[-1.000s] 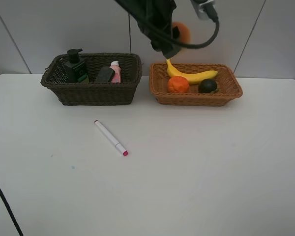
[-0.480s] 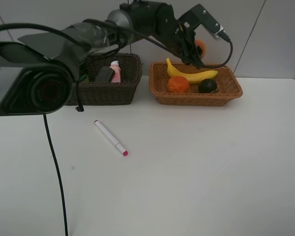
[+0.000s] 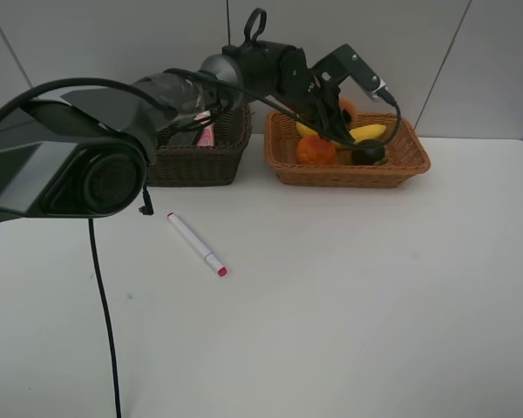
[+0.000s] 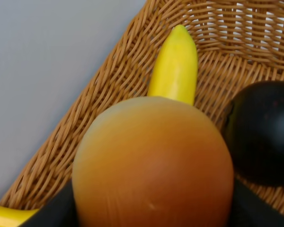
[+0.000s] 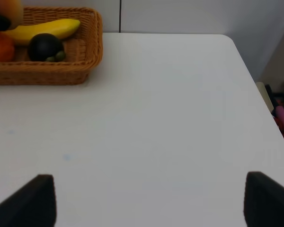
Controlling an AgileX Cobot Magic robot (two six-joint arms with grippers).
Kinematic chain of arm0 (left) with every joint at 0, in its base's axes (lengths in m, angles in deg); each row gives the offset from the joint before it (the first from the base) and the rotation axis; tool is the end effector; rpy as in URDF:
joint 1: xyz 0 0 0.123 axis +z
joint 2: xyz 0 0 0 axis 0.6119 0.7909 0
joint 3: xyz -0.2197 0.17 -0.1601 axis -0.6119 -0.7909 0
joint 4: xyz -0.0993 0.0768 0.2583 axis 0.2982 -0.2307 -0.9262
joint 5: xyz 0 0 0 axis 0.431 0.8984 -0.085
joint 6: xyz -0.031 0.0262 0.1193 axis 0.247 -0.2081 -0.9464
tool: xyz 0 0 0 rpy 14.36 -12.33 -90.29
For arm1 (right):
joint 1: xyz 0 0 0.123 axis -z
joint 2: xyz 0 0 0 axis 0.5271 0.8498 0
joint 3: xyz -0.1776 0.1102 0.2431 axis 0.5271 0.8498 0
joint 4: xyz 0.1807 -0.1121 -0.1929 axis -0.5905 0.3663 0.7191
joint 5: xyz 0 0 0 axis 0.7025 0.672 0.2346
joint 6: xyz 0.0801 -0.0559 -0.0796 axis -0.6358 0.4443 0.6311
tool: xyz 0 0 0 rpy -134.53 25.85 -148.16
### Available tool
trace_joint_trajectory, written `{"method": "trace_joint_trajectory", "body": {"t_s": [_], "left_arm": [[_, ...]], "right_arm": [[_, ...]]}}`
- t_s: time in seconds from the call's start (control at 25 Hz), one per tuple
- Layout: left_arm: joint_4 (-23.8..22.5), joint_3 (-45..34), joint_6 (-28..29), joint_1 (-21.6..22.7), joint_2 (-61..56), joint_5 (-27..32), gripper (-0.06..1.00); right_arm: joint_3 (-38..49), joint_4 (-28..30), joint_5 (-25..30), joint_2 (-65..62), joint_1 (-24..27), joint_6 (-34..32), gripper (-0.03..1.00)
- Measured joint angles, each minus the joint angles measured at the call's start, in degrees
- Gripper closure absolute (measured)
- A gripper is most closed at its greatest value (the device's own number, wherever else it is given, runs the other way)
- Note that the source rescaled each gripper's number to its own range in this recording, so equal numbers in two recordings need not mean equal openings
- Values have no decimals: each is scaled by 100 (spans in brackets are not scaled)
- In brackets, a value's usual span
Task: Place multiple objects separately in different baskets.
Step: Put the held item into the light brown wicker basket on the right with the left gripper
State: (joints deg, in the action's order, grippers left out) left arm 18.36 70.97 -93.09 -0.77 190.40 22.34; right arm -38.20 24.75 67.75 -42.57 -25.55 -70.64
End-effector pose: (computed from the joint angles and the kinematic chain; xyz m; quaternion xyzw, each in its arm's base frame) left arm 0.5403 -0.4362 0.1442 0.4665 0.7443 -0.0762 0.4718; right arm 0.0182 -0.0116 0.2851 0.0278 0.8456 -0.0854 0.5263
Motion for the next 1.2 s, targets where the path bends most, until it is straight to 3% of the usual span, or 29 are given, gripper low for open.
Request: {"method": "trace_joint_trajectory", "body": {"t_s": [0.24,0.4,0.52,0.64,1.0,1.2], "left_arm": [[157,0,29,0,0,-87,35],[214,0,412,0,0,-87,33],[216,0,868,0,0,-145,6],[220,0,984,0,0,-191,-4],[206,0,894,6,-29,-106,-6],[164,0,288,52,-431,886,-6]], "right_arm": [[0,0,0,0,0,0,-3],[0,0,0,0,0,0,-3],[0,0,0,0,0,0,-3],[0,0,0,0,0,0,-3],[0,0,0,0,0,0,-3],[0,0,0,0,0,0,-3]]}}
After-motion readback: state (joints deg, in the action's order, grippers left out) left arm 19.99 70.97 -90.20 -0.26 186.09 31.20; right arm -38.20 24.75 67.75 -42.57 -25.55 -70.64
